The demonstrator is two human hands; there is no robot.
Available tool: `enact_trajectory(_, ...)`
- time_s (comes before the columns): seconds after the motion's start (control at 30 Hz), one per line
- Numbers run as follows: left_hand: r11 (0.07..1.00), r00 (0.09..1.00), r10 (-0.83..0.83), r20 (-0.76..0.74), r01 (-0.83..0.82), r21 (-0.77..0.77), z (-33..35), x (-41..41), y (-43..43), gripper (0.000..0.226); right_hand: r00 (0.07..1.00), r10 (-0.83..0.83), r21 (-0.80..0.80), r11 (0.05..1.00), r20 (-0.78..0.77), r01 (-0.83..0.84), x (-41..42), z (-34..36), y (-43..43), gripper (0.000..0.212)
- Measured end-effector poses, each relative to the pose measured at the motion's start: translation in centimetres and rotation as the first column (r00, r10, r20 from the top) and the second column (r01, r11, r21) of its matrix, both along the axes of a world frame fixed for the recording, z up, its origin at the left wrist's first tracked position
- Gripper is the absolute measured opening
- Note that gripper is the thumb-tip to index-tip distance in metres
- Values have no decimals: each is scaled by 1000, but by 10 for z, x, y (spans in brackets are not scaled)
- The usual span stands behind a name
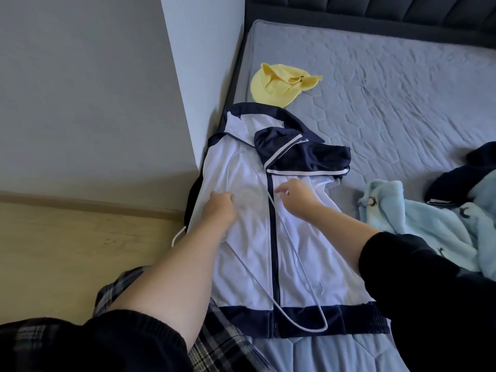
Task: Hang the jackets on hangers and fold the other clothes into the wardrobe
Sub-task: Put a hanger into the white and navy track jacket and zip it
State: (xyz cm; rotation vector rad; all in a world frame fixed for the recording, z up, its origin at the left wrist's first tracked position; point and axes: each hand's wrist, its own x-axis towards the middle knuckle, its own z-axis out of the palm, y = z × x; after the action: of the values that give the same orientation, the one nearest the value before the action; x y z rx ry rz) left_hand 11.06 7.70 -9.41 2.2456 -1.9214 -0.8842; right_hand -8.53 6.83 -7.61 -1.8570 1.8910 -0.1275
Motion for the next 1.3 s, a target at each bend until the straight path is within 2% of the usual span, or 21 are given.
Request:
enact_trajectory(0.03,1000,1000,-2,17,3,-12,-1,-1,0,46,998,29,-56,998,-61,-32,2,1,-4,42)
enact_trajectory(0.1,999,999,-8,38,10,-37,-6,-4,-2,46,996,28,-83,996,-79,-35,9,2,-12,43)
enact_trajectory(0.13,999,999,-8,35,10,-52,-8,-6,-2,44,999,3,-73,997,-44,-7,12,1,-16,44)
enact_trajectory(0.2,996,1000,1,13,0,-90,-11,-8,-2,32,982,-103,-25,994,158,108,20,-3,-27,42)
enact_trajectory(0.27,993,1000,13,-9,-14,-114,-15,-10,-2,18,865,-245,41,967,439,253,29,-3,-38,34)
enact_trajectory(0.33,991,999,21,-37,-26,-129,-18,-10,-2,15,721,-341,163,937,603,307,37,3,-50,19)
enact_trajectory(0.37,989,998,22,-52,-30,-143,-18,-10,-2,15,681,-386,229,922,622,313,39,7,-54,11)
enact_trajectory(0.43,984,996,14,-90,-30,-177,-17,-14,-3,17,627,-473,312,881,619,356,38,13,-58,11)
enact_trajectory(0.53,986,987,-34,-159,7,-165,-12,-28,-5,37,526,-517,199,815,675,545,14,26,-62,20)
enact_trajectory(0.6,995,971,-22,-240,-1,-97,-12,-36,-3,44,443,-557,88,686,702,723,-21,44,-62,10)
enact_trajectory(0.63,998,957,-2,-289,-17,-67,-15,-39,-3,42,383,-586,42,582,714,812,-45,53,-62,13)
enact_trajectory(0.7,998,928,44,-369,-56,-22,-19,-40,-2,30,260,-632,-19,361,730,932,-99,66,-58,34)
enact_trajectory(0.77,990,862,134,-488,-132,39,-20,-39,-1,26,203,-682,-52,235,702,971,-145,69,-46,50)
enact_trajectory(0.83,975,769,219,-600,-200,99,-19,-39,0,26,252,-832,-101,233,495,967,-170,60,-29,65)
enact_trajectory(0.9,966,720,251,-647,-232,117,-18,-41,4,26,337,-901,-142,309,273,940,-171,46,-15,73)
enact_trajectory(0.93,964,706,253,-662,-244,108,-17,-42,6,28,407,-889,-159,380,211,911,-164,39,-10,75)
enact_trajectory(1.03,952,678,274,-681,-292,93,-8,-45,13,43,717,-694,-331,661,71,673,-133,13,-2,65)
enact_trajectory(1.1,941,685,292,-668,-331,72,-6,-42,12,57,871,-486,-340,809,73,480,-103,-1,3,39)
enact_trajectory(1.17,928,704,309,-639,-369,43,-5,-37,10,61,932,-343,-205,909,120,362,-72,-12,7,24)
enact_trajectory(1.23,915,709,331,-622,-402,29,-3,-32,8,56,959,-266,-107,955,102,276,-48,-18,12,20)
enact_trajectory(1.3,900,691,350,-633,-435,24,0,-29,6,47,984,-179,-199,964,-1,176,-32,-19,16,24)
